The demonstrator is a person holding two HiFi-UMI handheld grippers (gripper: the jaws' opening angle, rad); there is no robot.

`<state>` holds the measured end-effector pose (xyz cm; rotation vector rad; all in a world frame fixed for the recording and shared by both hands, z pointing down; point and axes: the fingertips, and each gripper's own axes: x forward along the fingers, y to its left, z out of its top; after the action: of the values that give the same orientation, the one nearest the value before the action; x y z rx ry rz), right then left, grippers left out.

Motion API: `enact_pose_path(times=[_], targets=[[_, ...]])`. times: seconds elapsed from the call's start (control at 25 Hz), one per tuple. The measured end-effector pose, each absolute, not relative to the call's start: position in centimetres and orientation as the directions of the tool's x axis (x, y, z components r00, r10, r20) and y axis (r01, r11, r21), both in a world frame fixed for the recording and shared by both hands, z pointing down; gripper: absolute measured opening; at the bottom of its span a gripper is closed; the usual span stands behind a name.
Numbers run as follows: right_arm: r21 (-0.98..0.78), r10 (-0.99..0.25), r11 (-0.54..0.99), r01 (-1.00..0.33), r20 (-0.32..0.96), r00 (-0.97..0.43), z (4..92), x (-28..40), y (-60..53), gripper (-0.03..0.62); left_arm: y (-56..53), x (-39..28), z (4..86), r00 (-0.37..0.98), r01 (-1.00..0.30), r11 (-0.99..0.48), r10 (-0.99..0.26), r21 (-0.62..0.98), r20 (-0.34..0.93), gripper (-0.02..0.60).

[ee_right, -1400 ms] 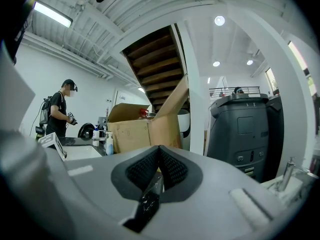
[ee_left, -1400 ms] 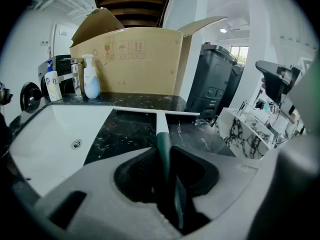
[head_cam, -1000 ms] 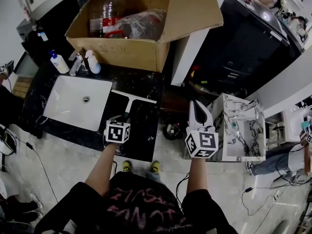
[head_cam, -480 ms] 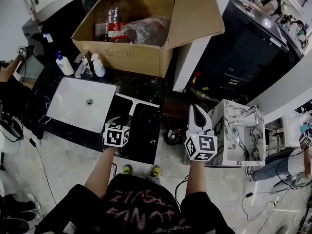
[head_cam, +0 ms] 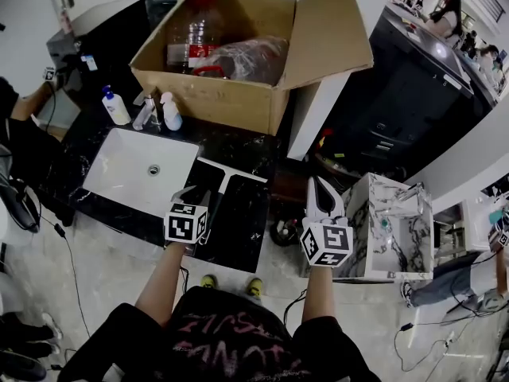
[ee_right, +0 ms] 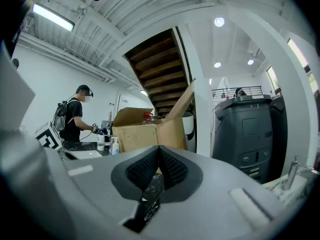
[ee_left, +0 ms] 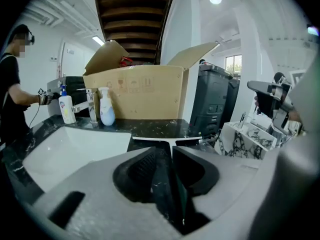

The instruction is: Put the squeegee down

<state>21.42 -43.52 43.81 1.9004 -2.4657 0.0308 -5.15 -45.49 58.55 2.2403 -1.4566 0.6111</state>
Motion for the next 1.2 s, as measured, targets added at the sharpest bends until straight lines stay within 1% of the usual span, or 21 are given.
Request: enact_pose_path(times=[0.2,0.6,0.84,0.96,1.2], targets=[[0.007,-0.964,0.265,-0.964,0.036,-0.265,43.6,20.8,-43.5,0.012,-46.0,-6.1,55.9,0.354,-0.924,-0.379,-0.784,0.059,0.510,0.077],[0.011,-0.963,0.267,-0.964,0.029,-0.266,43.2,20.3,-43.4,0.012,-46.9,-7.0,50.2,0.350,-0.924,-0.382,-0.841,0.005,0.412,0.043],[0.003,-0.962,0.273,-0.962,0.027,-0.273,43.1,20.2,-43.4,0.012,-46.7,-7.2,46.0,0.362,-0.920,-0.391,-0.872,-0.023,0.330,0.025],[0.002,-0.962,0.273,-0.962,0.031,-0.273,43.3,20.2,-43.4,0.012,-46.7,-7.7,44.1,0.360,-0.923,-0.384,-0.888,-0.030,0.285,0.000],[0.003,-0.962,0.271,-0.963,0.023,-0.271,42.9,20.5,-43.6,0.012,-47.0,-8.4,39.8,0.361,-0.926,-0.376,-0.914,-0.047,0.184,0.000]])
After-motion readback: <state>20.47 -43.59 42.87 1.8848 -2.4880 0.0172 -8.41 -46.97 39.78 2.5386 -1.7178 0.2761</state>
